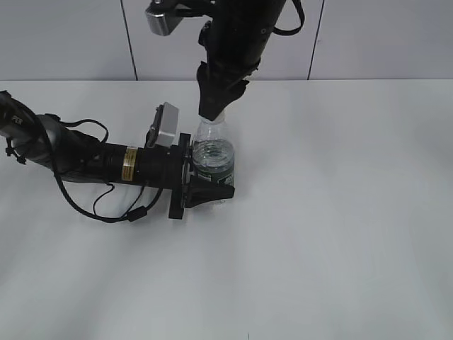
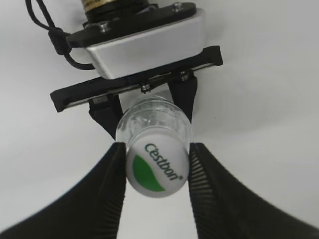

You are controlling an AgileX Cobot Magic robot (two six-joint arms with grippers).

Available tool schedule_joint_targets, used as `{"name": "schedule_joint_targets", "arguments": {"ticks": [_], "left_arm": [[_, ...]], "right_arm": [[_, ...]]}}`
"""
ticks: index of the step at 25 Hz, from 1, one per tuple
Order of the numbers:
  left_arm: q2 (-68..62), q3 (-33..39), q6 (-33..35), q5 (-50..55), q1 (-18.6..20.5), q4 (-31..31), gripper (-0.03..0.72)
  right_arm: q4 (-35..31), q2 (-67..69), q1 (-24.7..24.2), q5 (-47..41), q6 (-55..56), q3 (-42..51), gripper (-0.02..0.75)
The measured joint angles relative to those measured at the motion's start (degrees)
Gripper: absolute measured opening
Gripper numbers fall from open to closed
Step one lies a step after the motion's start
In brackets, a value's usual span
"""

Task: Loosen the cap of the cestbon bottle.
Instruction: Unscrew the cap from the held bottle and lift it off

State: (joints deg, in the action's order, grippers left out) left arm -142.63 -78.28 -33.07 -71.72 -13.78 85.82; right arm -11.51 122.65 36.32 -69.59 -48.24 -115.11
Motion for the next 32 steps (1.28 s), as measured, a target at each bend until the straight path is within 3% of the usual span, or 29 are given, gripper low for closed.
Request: {"name": "schedule_joint_targets", "arguments": {"ticks": [15, 32], "left_arm": [[0.0, -0.2, 0.0, 0.0, 0.0, 0.5, 0.412], [0.0, -0.3, -0.1, 0.0, 0.1, 0.9, 0.412]], "right_arm": [[0.0, 0.0, 0.0, 0.0, -20.0, 0.0, 0.293], [0.4, 0.0, 0.1, 0.0, -20.6, 0.0, 0.313]]}}
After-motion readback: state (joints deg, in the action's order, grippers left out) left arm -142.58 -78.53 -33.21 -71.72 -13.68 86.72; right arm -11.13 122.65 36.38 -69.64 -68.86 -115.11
